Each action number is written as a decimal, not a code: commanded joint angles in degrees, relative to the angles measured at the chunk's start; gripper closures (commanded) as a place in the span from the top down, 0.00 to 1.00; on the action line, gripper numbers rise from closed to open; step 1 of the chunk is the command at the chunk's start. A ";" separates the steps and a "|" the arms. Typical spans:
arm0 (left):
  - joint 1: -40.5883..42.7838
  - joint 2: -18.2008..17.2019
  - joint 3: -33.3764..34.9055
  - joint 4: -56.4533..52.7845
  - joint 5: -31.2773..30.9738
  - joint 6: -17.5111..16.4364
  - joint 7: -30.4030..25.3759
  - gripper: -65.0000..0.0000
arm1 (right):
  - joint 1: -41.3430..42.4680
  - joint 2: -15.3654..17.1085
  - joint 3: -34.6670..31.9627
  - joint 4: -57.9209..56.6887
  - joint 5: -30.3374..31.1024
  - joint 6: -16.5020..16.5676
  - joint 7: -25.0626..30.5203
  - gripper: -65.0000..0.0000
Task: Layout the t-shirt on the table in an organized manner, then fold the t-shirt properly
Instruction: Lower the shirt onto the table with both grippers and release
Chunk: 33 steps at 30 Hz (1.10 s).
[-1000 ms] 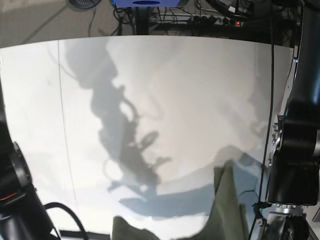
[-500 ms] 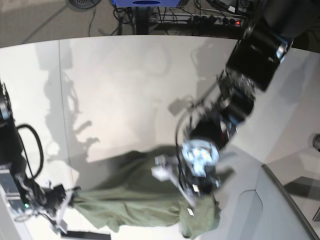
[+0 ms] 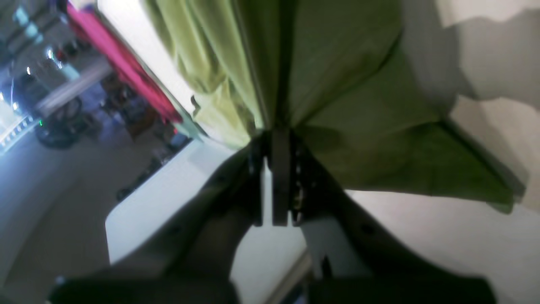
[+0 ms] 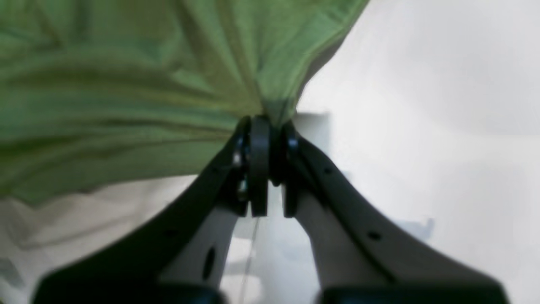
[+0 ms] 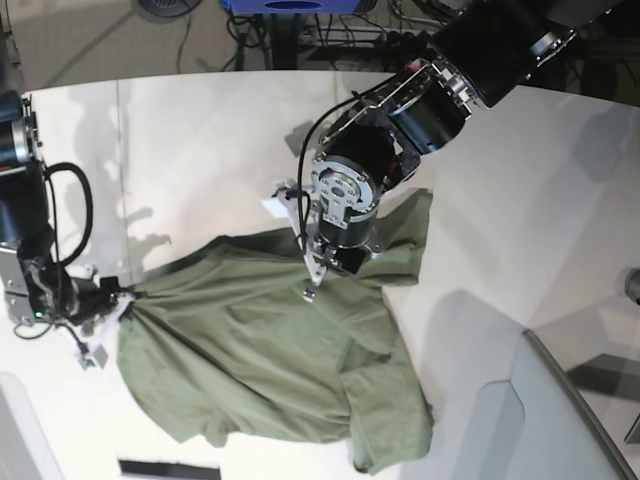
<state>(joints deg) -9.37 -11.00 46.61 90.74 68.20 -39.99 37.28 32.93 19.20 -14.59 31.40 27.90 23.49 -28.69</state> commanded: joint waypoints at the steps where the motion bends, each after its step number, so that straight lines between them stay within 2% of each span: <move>1: -1.23 0.24 0.47 2.14 1.20 0.65 0.92 0.10 | 1.58 1.24 1.80 0.82 0.28 0.12 0.78 0.18; 3: -1.05 0.24 1.70 3.90 1.03 0.65 0.92 0.22 | 1.49 2.29 4.26 0.82 0.28 0.03 0.78 0.39; 5: -1.14 0.15 3.02 5.92 -0.82 0.47 0.92 0.24 | 1.49 2.64 6.37 0.82 0.28 0.03 0.78 0.61; 6: -1.40 -0.03 3.63 7.50 -3.11 0.12 0.92 0.24 | 1.49 2.73 7.78 0.82 0.28 0.03 0.78 0.68; 7: -1.58 -0.03 3.90 9.52 -6.80 -0.01 0.92 0.24 | 1.49 3.35 9.45 0.82 0.28 0.03 0.78 0.71; 9: -1.84 -0.03 3.46 14.10 -13.83 -0.01 0.92 0.24 | 1.58 3.96 13.05 0.82 0.28 0.03 0.78 0.71; 11: -3.51 -0.03 3.72 16.29 -18.23 -0.01 0.92 0.24 | 1.67 4.14 16.13 1.17 0.28 0.03 0.78 0.71; 13: -4.92 0.24 3.19 16.38 -19.19 -0.01 0.92 0.24 | 1.67 4.23 17.97 2.49 0.28 0.03 0.16 0.71; 15: -6.24 0.32 0.99 15.68 -19.55 -0.01 0.92 0.23 | 1.40 4.14 18.06 5.83 0.28 0.12 -3.44 0.70; 17: -7.21 1.03 -3.05 13.74 -19.55 -0.01 0.92 0.23 | 0.26 3.35 18.06 10.58 0.28 0.29 -8.19 0.66; 19: -8.35 2.70 -8.06 10.05 -19.55 -0.01 0.92 0.22 | -1.76 0.71 18.06 17.09 0.28 0.29 -11.97 0.56; 21: -9.32 4.37 -13.51 4.07 -19.55 -0.01 0.83 0.19 | -4.58 -1.75 18.06 24.38 0.28 0.29 -15.14 0.42; 22: -9.67 5.25 -15.80 1.61 -19.55 -0.01 0.66 0.14 | -5.72 -3.16 18.06 26.93 0.28 0.29 -16.46 0.35; 23: -10.02 6.13 -18.26 -1.38 -19.63 0.29 0.57 0.03 | -6.69 -5.27 18.06 29.13 0.28 0.29 -17.95 0.27; 24: -10.46 6.83 -20.54 -4.28 -19.63 2.05 0.48 0.00 | -7.65 -7.03 18.06 30.54 0.28 0.21 -19.18 0.17; 26: -11.51 7.44 -24.15 -8.94 -19.63 5.13 0.48 0.00 | -9.50 -9.75 18.06 31.77 0.28 0.12 -20.50 0.02; 29: -11.16 5.86 -28.98 -12.81 -19.63 6.80 0.22 0.00 | -11.87 -13.79 18.06 32.03 0.28 0.03 -20.68 0.02; 33: -5.62 0.85 -34.52 -12.19 -22.45 6.80 -6.90 0.00 | -13.28 -16.43 18.06 32.38 0.28 0.03 -20.68 0.01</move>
<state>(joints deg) -14.44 -9.98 12.05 77.78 45.58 -33.01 30.09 17.72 2.48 3.29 62.35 27.09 23.16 -50.59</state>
